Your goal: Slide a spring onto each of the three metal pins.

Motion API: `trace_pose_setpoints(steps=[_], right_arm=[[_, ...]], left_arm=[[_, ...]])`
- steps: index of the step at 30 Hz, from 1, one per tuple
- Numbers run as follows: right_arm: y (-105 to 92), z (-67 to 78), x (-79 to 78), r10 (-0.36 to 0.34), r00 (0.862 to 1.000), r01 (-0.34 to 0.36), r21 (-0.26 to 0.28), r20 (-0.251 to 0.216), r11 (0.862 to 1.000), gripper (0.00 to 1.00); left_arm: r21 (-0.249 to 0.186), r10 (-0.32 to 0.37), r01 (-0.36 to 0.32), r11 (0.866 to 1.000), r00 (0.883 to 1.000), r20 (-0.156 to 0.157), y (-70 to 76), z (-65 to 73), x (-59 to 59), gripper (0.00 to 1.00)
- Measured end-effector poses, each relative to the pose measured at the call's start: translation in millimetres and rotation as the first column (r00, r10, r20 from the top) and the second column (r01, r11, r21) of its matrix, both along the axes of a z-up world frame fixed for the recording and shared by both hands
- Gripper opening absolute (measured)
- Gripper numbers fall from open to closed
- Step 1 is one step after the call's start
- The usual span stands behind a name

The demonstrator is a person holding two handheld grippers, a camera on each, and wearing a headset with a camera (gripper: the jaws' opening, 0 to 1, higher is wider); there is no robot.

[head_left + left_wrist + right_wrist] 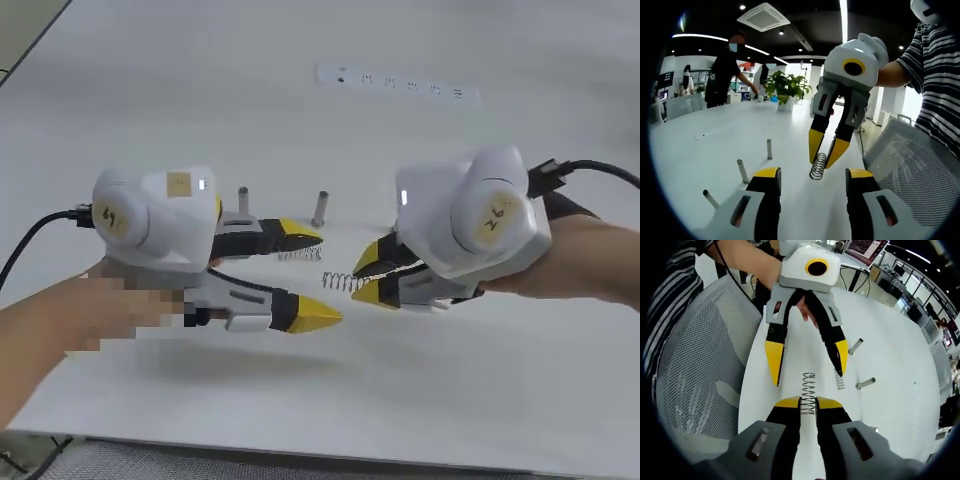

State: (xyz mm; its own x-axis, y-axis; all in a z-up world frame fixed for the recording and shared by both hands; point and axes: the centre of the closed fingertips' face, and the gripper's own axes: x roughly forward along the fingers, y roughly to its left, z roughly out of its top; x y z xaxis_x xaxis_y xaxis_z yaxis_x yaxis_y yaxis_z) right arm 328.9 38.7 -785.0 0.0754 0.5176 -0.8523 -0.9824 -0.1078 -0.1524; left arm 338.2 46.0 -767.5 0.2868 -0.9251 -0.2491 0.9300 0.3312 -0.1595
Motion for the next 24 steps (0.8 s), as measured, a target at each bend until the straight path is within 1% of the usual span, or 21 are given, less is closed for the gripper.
trace_pose_setpoints(steps=[2,4,7,10,19,24], right_arm=[[0.8,0.7,0.6,-0.001,1.0,0.001,0.001,0.0,1.0,0.13],[1.0,1.4,0.9,0.002,1.0,-0.002,0.001,0.002,1.0,0.13],[1.5,2.6,0.8,0.002,1.0,-0.002,0.003,0.001,1.0,0.13],[1.7,3.5,0.7,0.004,1.0,-0.004,0.005,0.001,1.0,0.13],[1.9,6.2,-0.2,0.017,1.0,-0.017,-0.002,0.008,1.0,0.12],[2.7,6.5,-2.7,0.022,1.0,-0.022,-0.001,0.005,1.0,0.12]], left_arm=[[-0.009,-0.004,0.004,1.0,1.0,0.001,-0.2,-0.6,0.2,0.42],[-0.024,-0.006,0.006,1.0,1.0,-0.007,-0.6,-0.7,0.3,0.36],[-0.041,-0.008,0.007,0.999,1.0,-0.006,-2.0,1.3,-0.1,0.3],[-0.043,-0.025,0.025,0.999,1.0,-0.006,-3.8,1.6,-2.5,0.23],[-0.055,-0.044,0.044,0.998,0.999,0.002,-8.7,4.0,-4.0,0.15],[-0.05,-0.048,0.048,0.998,0.999,0.008,-7.6,3.7,-4.4,0.12]])
